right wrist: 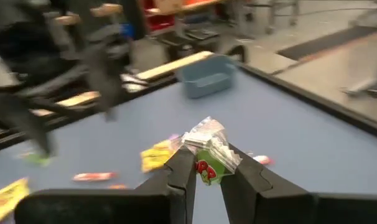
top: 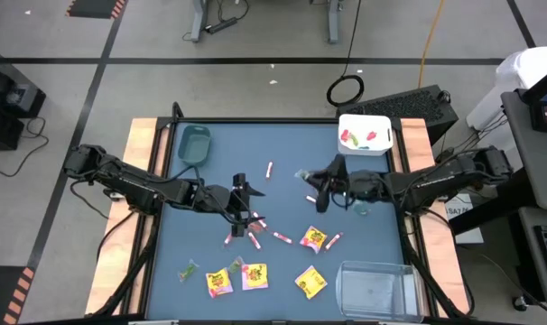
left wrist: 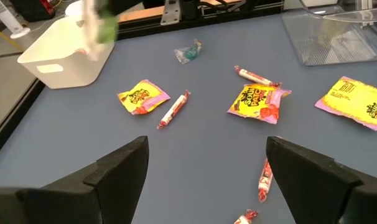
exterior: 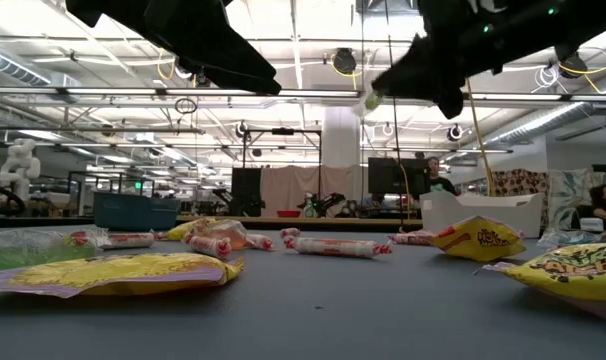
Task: Sort candy
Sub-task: Put the green gummy into the white bin
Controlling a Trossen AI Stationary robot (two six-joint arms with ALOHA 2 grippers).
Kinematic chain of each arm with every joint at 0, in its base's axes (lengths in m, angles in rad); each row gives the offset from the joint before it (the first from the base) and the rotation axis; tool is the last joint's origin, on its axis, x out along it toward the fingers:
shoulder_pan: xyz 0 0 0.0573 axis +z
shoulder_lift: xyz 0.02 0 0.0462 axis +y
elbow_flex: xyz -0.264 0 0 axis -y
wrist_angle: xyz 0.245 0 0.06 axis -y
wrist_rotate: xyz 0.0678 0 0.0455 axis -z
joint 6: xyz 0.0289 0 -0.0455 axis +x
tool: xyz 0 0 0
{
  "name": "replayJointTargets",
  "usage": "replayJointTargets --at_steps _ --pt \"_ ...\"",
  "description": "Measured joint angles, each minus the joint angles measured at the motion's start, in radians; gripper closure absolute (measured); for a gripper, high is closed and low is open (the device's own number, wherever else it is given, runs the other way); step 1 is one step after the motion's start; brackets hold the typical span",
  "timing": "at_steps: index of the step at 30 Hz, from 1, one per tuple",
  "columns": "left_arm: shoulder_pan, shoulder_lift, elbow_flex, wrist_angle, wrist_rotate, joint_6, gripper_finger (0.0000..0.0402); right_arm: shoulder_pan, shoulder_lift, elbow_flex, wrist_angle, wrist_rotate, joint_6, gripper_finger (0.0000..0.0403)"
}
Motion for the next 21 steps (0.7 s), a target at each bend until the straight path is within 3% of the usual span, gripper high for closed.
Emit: replayJointTargets --at_steps 12,16,21 --pt "0.000 0.000 0.000 0.000 0.000 0.000 0.0073 -0.520 -0.085 0.173 -0.746 -0.006 -0.094 0.0346" --pt "0.000 0.000 0.000 0.001 0.001 0.000 0.0073 -0.708 -0.085 0.177 -0.834 -0.032 -0.155 0.0346" --pt "0.000 0.000 0.000 0.008 0.000 0.000 0.0073 -0.927 -0.073 0.177 -0.854 -0.197 -0.215 0.0346"
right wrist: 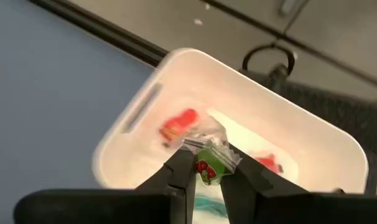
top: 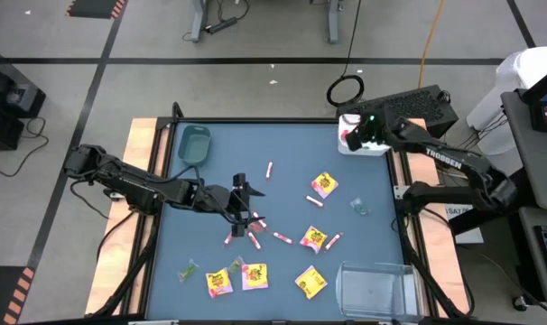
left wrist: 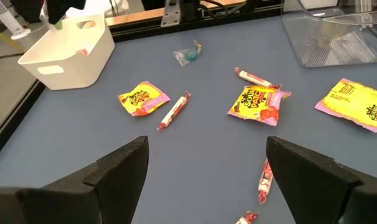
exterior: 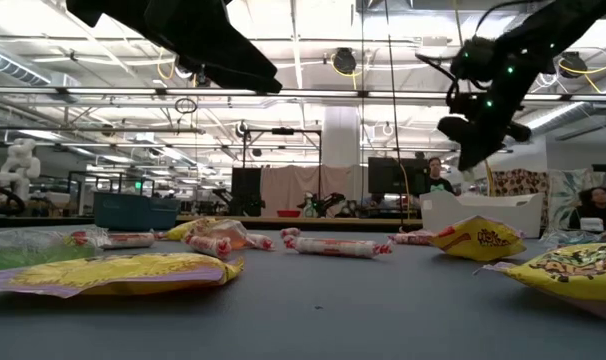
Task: Sort candy
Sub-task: Put the green gummy into the white bin
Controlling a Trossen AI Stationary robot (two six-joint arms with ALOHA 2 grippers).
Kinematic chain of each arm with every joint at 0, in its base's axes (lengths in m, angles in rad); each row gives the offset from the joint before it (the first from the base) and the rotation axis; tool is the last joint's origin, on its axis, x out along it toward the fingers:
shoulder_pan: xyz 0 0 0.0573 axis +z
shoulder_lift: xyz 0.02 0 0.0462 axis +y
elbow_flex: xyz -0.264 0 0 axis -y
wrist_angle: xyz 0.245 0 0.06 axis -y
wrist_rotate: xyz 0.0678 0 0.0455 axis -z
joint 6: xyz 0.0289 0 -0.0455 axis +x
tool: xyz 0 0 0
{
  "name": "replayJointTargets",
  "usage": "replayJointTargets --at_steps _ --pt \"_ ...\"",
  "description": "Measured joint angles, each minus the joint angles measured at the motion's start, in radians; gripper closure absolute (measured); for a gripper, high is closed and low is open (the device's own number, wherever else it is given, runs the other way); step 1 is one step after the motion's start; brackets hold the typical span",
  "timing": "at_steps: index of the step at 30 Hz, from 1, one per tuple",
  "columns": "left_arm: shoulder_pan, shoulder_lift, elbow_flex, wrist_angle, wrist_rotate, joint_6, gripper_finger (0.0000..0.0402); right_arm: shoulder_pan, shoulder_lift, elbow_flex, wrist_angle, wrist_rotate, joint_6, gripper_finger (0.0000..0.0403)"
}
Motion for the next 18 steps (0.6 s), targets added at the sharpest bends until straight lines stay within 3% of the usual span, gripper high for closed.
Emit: replayJointTargets --at_steps 6,12,18 --pt "0.000 0.000 0.000 0.027 0.000 -0.005 0.0073 -0.148 0.077 0.001 -0.035 -0.098 -0.021 0.0342" --pt "0.000 0.000 0.000 0.017 0.000 -0.054 0.0073 -0.150 0.179 0.001 -0.022 -0.099 -0.012 0.0308" --pt "-0.010 0.000 0.000 -0.025 0.000 -0.125 0.0073 -0.149 0.189 0.001 -0.023 -0.106 -0.033 0.0245"
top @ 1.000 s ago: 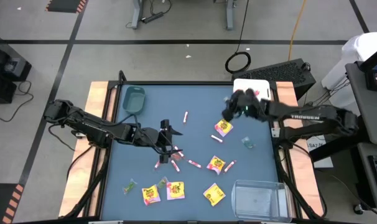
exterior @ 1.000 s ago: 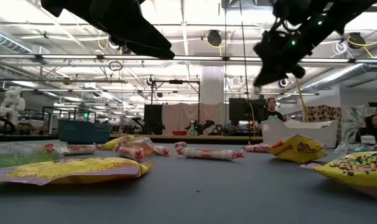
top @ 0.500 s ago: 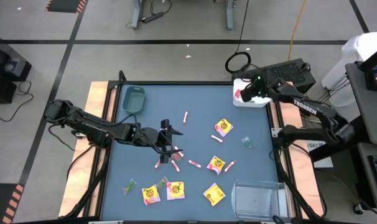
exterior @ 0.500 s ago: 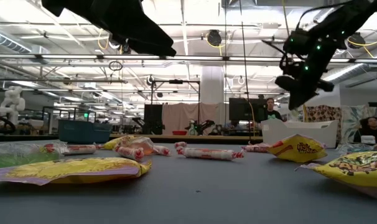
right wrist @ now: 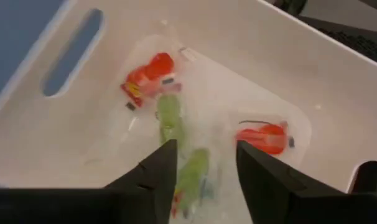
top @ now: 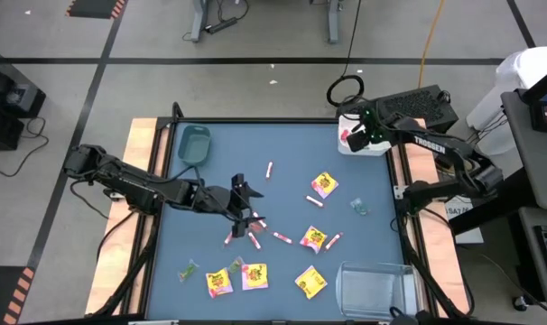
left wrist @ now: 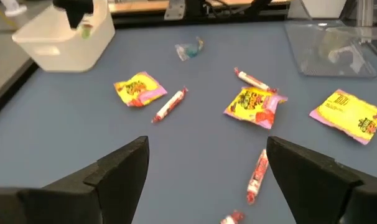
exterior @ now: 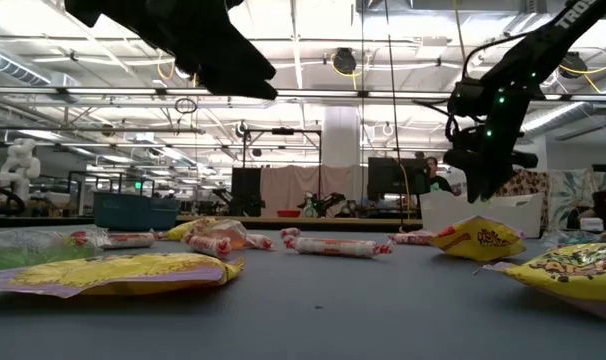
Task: Sort candy
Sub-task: Put the green gummy into the white bin
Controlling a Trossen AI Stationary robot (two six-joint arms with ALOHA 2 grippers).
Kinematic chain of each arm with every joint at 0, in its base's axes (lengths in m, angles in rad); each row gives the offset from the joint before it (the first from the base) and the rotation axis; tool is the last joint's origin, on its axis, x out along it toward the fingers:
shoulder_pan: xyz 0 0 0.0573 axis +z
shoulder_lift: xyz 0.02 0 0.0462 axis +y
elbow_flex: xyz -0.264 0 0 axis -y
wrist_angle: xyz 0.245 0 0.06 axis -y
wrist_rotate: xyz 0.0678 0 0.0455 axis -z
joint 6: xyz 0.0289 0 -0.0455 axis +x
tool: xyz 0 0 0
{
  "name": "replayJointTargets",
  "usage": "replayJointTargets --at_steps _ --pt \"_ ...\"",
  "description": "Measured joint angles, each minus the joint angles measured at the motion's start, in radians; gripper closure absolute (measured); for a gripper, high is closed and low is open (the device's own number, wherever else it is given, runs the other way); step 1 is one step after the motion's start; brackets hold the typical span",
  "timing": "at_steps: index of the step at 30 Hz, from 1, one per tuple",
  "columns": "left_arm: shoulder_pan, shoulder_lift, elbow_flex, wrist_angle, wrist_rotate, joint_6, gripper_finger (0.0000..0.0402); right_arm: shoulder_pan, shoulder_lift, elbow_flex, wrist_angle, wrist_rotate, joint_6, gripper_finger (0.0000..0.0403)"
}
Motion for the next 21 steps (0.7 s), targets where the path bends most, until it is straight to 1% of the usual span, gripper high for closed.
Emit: replayJointTargets --at_steps 3,6,9,13,17,21 --pt "-0.023 -0.001 0.000 -0.053 0.001 -0.007 0.0073 0.020 -0.058 0.000 -0.023 -0.037 -0.005 0.0218" --pt "-0.050 -0.009 0.000 -0.144 0.001 -0.044 0.0073 0.073 -0.159 0.000 -0.054 -0.050 -0.005 0.0201" --pt "-0.077 -0.027 0.000 -0.264 0.000 -0.121 0.0073 0.153 -0.277 0.000 -0.111 -0.046 0.027 0.0193" --pt "-0.124 -0.045 0.000 -0.458 0.013 -0.277 0.0073 0.304 -0.434 -0.011 -0.139 -0.046 0.099 0.0193" --pt "-0.197 -0.047 0.000 -0.625 0.084 -0.468 0.0073 0.467 -0.570 -0.066 -0.086 -0.046 0.166 0.0193" --pt "-0.297 -0.047 0.001 -0.705 0.198 -0.634 0.0073 0.605 -0.658 -0.136 -0.010 -0.047 0.214 0.0193"
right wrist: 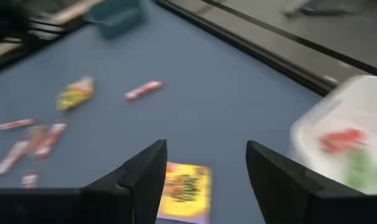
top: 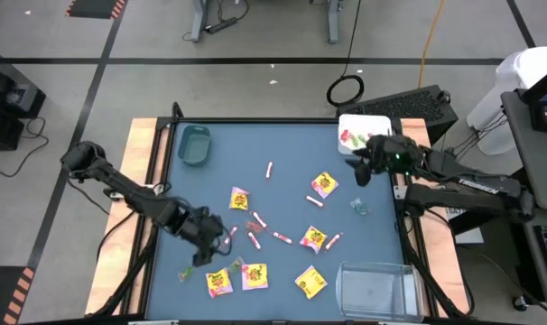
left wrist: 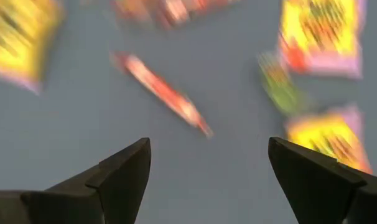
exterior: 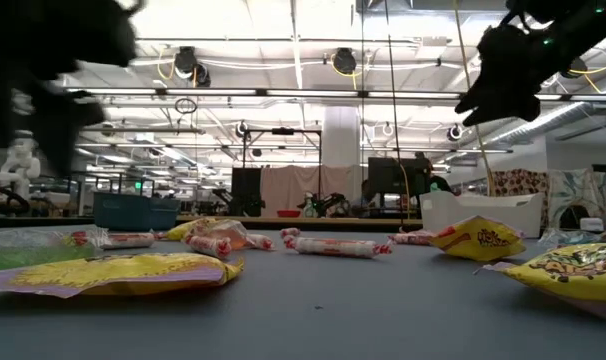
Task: Sort candy
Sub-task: Put the green gummy into the white bin
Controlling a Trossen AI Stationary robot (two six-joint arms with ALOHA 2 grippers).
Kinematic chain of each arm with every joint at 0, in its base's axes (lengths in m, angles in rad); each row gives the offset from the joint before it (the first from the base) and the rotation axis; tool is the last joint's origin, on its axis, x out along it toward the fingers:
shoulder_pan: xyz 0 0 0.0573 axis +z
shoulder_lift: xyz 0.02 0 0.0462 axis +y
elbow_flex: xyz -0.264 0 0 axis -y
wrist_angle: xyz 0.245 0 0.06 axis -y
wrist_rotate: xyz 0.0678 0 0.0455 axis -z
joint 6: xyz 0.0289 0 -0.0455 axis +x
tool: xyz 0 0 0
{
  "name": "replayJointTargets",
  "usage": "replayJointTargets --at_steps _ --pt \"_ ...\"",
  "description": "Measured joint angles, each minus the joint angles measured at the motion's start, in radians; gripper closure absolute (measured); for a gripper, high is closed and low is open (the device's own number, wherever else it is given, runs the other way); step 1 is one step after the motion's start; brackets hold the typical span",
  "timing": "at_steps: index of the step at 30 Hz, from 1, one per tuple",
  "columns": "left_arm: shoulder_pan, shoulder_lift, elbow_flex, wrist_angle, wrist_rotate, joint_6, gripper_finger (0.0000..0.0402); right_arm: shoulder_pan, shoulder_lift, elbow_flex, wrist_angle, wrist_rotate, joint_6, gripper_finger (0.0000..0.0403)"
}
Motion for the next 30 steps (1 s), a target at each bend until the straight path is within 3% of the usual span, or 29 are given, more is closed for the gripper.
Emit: replayJointTargets --at_steps 8,18,23,30 --pt "-0.174 0.000 0.000 -0.058 0.123 -0.335 0.0073 0.182 -0.019 -0.089 0.191 0.003 0.051 0.0193" --pt "-0.378 0.039 0.000 -0.069 0.084 -0.717 0.0073 0.283 0.071 -0.101 0.289 0.089 0.045 0.0193" --pt "-0.438 0.092 0.000 -0.048 0.063 -0.815 0.0078 0.305 0.105 -0.101 0.332 0.087 0.043 0.0193" --pt "-0.455 0.181 0.000 -0.036 0.042 -0.852 0.0117 0.307 0.118 -0.101 0.356 0.086 0.043 0.0193"
